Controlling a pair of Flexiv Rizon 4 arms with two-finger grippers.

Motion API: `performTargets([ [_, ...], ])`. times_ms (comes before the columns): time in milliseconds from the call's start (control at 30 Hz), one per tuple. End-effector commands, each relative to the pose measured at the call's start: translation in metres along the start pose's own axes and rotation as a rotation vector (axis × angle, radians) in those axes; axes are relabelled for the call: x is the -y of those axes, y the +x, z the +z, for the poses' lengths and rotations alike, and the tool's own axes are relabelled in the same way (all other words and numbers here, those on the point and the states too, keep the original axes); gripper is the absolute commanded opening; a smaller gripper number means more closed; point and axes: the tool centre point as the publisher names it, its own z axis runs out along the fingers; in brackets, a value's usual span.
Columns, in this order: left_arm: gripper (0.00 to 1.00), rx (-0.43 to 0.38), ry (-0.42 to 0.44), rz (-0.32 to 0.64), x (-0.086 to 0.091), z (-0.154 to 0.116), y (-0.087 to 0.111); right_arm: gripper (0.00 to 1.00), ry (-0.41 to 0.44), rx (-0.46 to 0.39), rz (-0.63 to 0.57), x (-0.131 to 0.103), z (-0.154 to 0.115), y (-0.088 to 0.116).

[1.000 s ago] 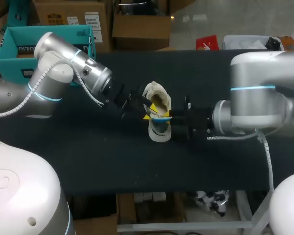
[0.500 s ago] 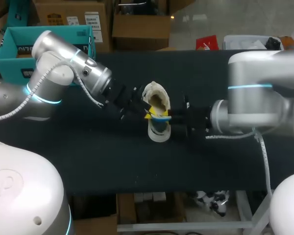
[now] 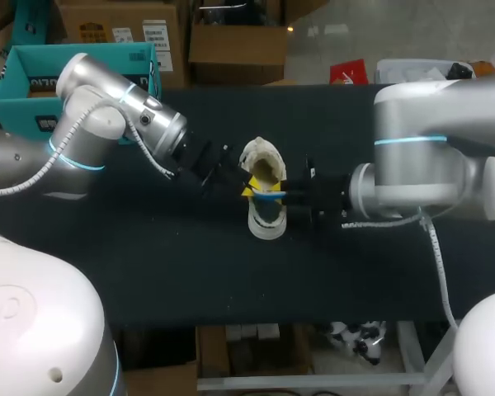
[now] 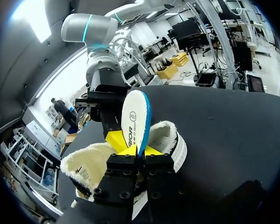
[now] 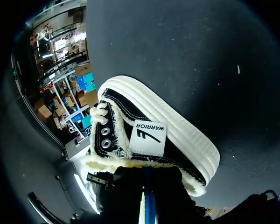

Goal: Open the shoe tongue, take the insole out of the shoe, put the insole back into the shoe, and pack the shoe into the shoebox

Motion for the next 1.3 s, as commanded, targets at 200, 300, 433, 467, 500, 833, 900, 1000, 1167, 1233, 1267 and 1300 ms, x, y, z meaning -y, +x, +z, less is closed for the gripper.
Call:
performTargets([
  [200,0.00,-0.005,0.024,0.000,-0.008,0.003,0.000,0.73,-0.025,0.006,0.005,0.011,-0.010,0.000],
  [300,0.00,-0.004,0.025,0.003,-0.007,0.003,0.001,0.73,-0.046,0.004,0.005,0.018,-0.016,-0.004],
  [433,0.00,-0.002,0.025,0.005,-0.006,0.003,0.001,0.45,-0.061,-0.004,0.006,0.024,-0.024,-0.010],
  [467,0.00,-0.001,0.026,0.005,-0.006,0.003,0.001,0.43,-0.057,-0.010,0.005,0.025,-0.024,-0.011],
  [500,0.00,-0.001,0.026,0.005,-0.006,0.004,0.000,0.42,-0.045,-0.015,0.004,0.025,-0.024,-0.012],
  [833,0.00,0.001,0.017,-0.001,-0.005,0.006,-0.001,0.00,-0.021,-0.032,0.000,0.026,-0.024,-0.014],
  [900,0.00,-0.005,0.024,-0.004,-0.001,0.005,-0.001,0.00,-0.021,-0.034,-0.002,0.026,-0.024,-0.014],
  [1000,0.27,-0.006,0.024,0.013,0.007,0.005,0.002,0.00,-0.028,-0.035,-0.006,0.025,-0.023,-0.014],
  [1167,0.18,-0.008,0.033,0.045,0.018,0.006,0.006,0.00,-0.050,-0.035,-0.009,0.024,-0.022,-0.013],
  [1233,0.05,-0.009,0.032,0.050,0.020,0.007,0.006,0.00,-0.048,-0.035,-0.009,0.023,-0.021,-0.013],
  [1267,0.00,-0.010,0.030,0.054,0.021,0.008,0.005,0.00,-0.049,-0.034,-0.009,0.023,-0.020,-0.013],
  [1300,0.00,-0.011,0.029,0.056,0.021,0.009,0.005,0.00,-0.050,-0.034,-0.009,0.023,-0.019,-0.012],
])
